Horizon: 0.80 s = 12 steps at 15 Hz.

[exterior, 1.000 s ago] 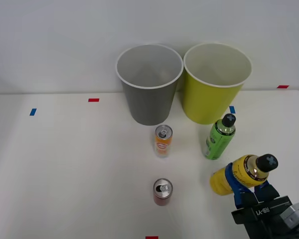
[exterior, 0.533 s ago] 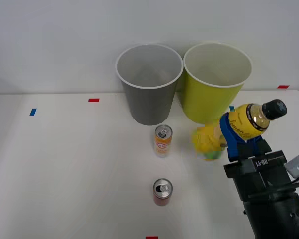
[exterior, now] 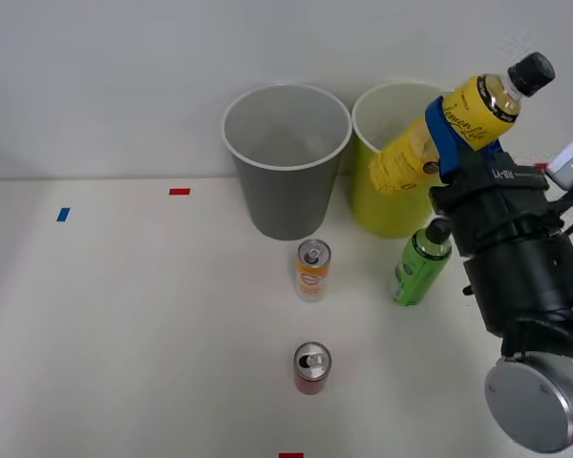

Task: Put cans in the gray bin, plastic bottles in the light green bin

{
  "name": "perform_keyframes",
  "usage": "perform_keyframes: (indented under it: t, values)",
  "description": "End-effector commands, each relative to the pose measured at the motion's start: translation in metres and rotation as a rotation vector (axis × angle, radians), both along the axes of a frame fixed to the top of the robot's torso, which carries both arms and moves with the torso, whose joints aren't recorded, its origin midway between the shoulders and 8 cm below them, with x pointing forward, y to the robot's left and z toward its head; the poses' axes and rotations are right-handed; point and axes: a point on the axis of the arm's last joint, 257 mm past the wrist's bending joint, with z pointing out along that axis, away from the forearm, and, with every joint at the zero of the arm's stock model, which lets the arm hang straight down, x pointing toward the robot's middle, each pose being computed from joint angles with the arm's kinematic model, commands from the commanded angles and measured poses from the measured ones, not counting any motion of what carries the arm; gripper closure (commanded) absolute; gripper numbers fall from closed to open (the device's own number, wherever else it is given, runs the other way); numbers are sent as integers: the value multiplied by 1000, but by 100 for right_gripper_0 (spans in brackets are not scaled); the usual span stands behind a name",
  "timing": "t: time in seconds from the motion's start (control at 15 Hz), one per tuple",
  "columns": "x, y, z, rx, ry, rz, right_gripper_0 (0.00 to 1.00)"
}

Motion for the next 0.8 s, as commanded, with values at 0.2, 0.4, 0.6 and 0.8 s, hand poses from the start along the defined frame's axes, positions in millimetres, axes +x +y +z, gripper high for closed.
perform_keyframes:
  t: [0.2, 0.4, 0.6, 0.8]
  values:
    - [53, -26, 34, -8, 76, -56, 100]
    - [100, -29, 30, 13, 40, -100, 100]
    - [118, -24, 29, -19, 41, -115, 100]
    - [133, -25, 33, -55, 42, -139, 100]
